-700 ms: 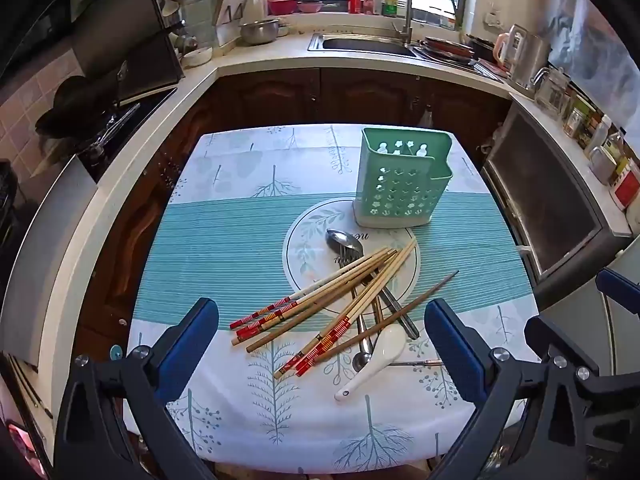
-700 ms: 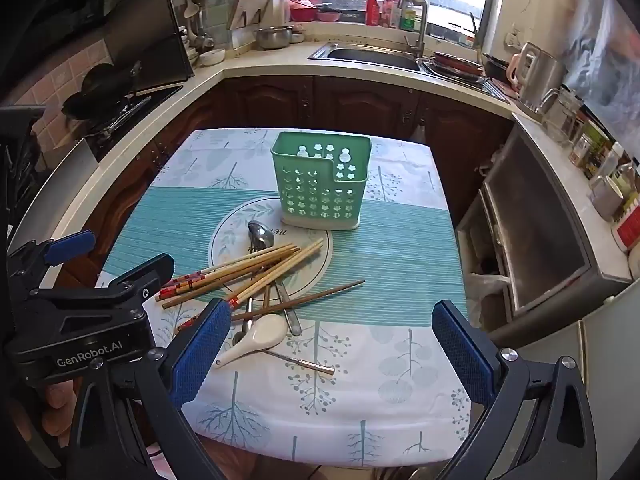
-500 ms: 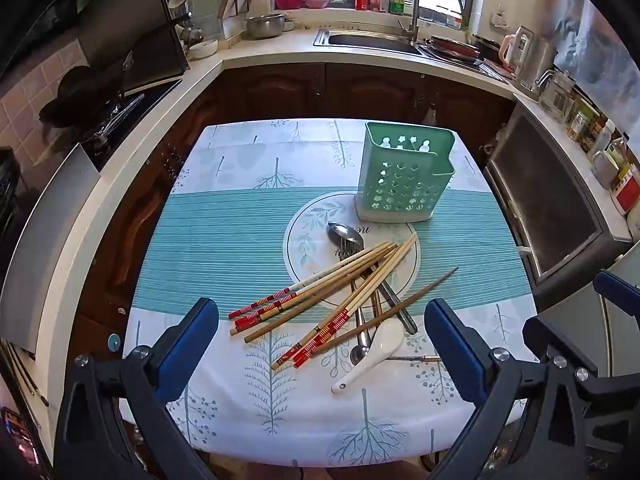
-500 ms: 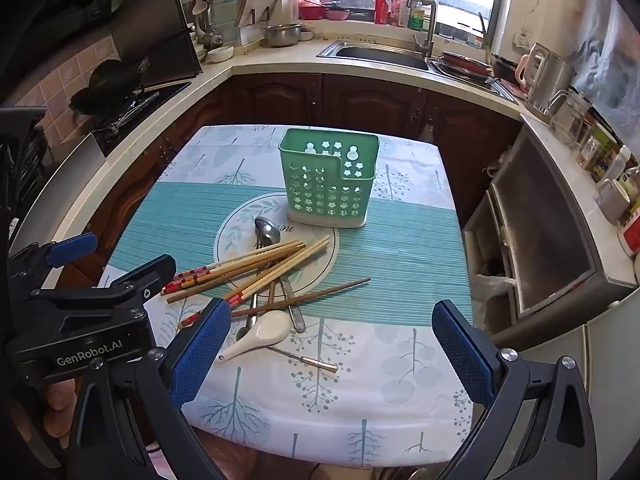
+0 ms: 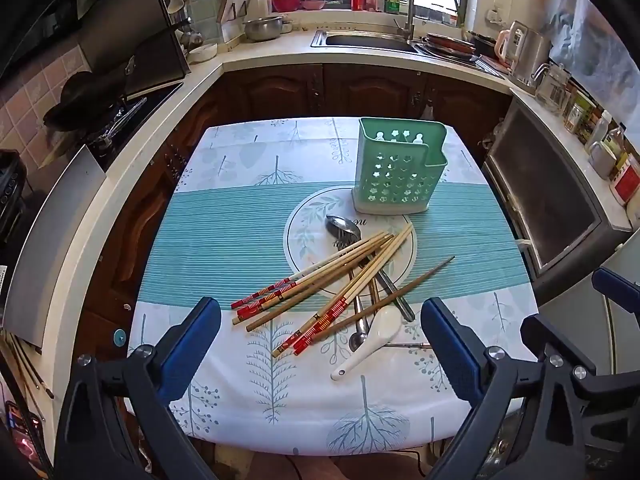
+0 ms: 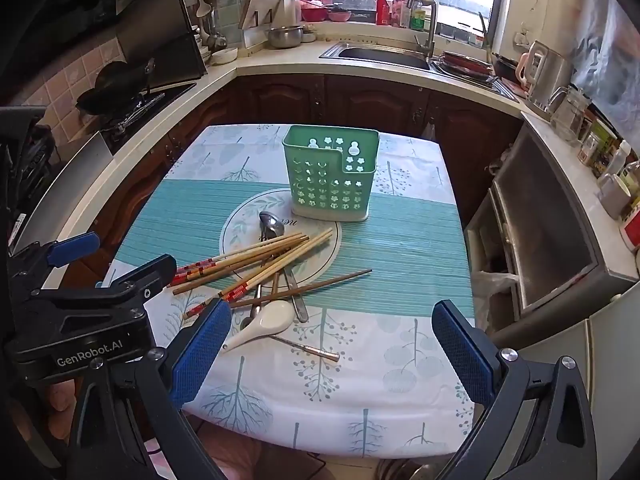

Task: Organize utensils
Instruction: 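Move both tools toward the chopsticks piled on the white plate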

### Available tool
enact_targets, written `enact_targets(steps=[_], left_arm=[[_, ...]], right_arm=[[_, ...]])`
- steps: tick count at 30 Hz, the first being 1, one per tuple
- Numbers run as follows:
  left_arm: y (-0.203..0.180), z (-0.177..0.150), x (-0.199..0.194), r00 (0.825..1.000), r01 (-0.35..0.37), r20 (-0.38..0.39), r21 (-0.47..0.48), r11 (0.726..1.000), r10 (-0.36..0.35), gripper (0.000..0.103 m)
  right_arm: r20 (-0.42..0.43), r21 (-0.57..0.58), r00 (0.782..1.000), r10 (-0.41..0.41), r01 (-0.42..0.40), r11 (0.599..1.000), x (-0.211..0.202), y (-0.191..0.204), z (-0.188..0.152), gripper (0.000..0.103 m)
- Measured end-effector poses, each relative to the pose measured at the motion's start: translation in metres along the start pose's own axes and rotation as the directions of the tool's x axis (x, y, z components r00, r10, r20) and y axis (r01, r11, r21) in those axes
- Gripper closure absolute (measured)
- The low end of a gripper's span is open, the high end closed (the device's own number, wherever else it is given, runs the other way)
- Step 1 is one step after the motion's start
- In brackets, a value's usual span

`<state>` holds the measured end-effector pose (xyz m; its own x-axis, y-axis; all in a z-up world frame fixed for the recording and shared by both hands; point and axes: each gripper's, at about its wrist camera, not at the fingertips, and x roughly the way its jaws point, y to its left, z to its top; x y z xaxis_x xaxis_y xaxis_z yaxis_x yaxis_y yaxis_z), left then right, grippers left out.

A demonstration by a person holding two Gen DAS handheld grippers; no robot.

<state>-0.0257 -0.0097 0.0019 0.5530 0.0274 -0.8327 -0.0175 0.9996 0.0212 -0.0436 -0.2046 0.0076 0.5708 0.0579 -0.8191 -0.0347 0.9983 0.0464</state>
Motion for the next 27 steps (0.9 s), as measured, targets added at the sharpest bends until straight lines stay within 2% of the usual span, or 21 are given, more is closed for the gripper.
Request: enact_targets(steps=[6,27], left_arm=[[-0.001,-0.002,-0.002,1.000,-0.005,-0.006,0.016,1.000,0.005,0.004],[0.001,0.017,0.001,1.000,0.023,0.010,0.070,0.997,-0.024,0.005]], right_arm=[[-0.022,0.020,1.000,0.017,-0.017,1.000,0.000,-0.004,-0.008,0.001],[-0.007,0.050,0.999,-0.039,0.040,0.998,-0.003,0.000,0.003,0.001]])
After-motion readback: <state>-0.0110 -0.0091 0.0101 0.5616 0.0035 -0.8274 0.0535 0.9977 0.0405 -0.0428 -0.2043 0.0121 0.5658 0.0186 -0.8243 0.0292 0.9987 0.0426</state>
